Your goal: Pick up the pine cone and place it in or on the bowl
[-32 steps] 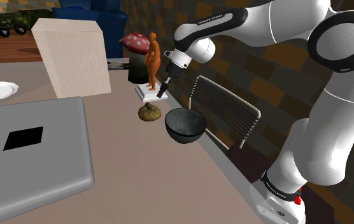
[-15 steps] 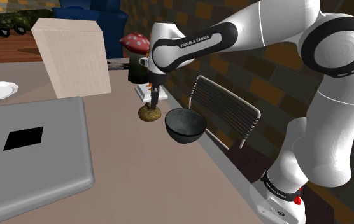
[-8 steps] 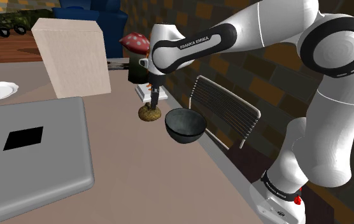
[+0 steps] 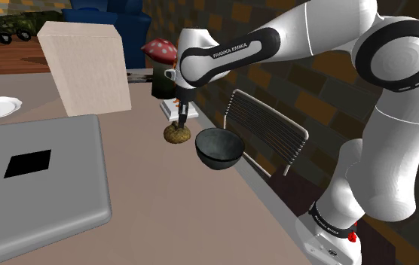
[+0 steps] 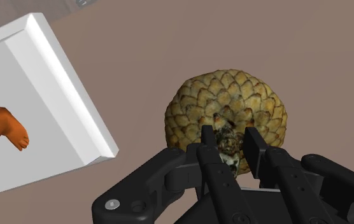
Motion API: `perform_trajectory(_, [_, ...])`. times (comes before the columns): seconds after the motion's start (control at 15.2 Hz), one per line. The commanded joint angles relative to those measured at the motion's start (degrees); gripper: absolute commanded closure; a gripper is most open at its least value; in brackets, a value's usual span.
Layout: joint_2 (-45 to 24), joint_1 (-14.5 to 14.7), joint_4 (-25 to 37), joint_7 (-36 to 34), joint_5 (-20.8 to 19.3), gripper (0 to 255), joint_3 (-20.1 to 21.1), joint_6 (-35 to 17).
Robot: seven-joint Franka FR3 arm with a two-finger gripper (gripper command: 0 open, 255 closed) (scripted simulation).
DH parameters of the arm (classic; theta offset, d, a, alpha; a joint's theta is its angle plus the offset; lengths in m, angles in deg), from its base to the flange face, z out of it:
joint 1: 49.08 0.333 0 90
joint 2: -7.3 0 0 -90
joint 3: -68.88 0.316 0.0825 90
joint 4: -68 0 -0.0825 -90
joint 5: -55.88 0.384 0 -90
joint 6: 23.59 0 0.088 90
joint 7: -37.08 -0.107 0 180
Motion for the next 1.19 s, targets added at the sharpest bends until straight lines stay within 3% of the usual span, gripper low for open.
perform_trajectory(0.0, [-0.01,0.00,-0.01,0.00,0.00,255,0.01,0.00])
perform_trajectory(1.12, [3.11,0.09,7.73,-1.24,-1.24,255,-0.23,10.73])
